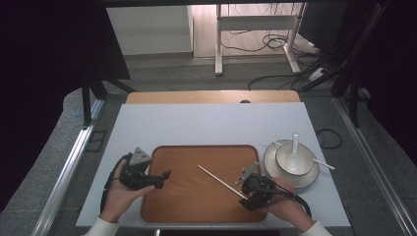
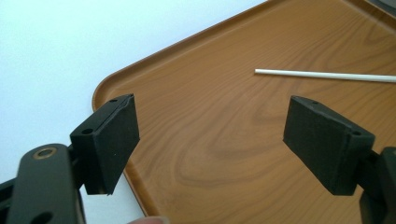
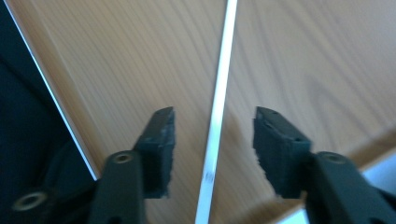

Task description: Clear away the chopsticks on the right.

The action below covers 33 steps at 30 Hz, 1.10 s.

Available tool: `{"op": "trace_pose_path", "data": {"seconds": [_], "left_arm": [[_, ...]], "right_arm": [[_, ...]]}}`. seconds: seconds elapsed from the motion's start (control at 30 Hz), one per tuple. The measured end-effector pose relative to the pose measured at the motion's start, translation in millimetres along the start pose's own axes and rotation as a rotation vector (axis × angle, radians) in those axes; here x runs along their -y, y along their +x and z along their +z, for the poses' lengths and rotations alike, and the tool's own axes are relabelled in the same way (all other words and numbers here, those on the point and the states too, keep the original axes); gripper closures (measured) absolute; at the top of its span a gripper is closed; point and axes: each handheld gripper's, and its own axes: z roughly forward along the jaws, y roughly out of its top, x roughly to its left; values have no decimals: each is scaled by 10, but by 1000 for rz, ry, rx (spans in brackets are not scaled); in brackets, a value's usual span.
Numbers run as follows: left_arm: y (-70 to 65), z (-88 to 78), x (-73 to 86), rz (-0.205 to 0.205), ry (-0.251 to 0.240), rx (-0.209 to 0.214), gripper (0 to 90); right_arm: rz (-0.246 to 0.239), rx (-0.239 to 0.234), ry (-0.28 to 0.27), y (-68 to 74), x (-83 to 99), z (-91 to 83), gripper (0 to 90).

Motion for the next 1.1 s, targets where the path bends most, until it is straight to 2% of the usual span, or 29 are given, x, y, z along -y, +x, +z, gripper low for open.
{"op": "trace_pose_path", "data": {"seconds": [0.13, 0.3, 0.43, 0.47, 0.5, 0.53, 0.7, 0.8, 0.93, 1.1], "left_arm": [[4, -4, 0, -2, -3, -3, 180], [3, -4, -2, -1, -3, -4, 180], [3, -1, 2, -1, -1, -2, 180], [7, -2, 3, 0, -1, -3, 180], [10, -4, 4, -1, 0, -2, 180], [14, -7, 5, -1, 0, -2, 180], [24, -2, 18, -6, 2, -3, 180], [29, 2, 24, 0, 10, -4, 180], [28, 20, 34, -6, 12, -5, 180], [43, 20, 44, -10, 10, -8, 180]], "right_arm": [[-1, -10, -33, 29, -72, 5, 412], [-8, -63, -86, 42, -196, 19, 426], [-15, -70, -102, 44, -342, 73, 450], [-19, -73, -104, 44, -380, 89, 473], [-33, -78, -104, 48, -451, 123, 542], [-33, -78, -104, 48, -451, 123, 542], [-64, -89, -89, 57, -632, 237, 743], [-84, -69, -75, 48, -716, 301, 815], [-69, -51, -70, -17, -771, 376, 886], [-45, -32, -56, -108, -746, 450, 894]]}}
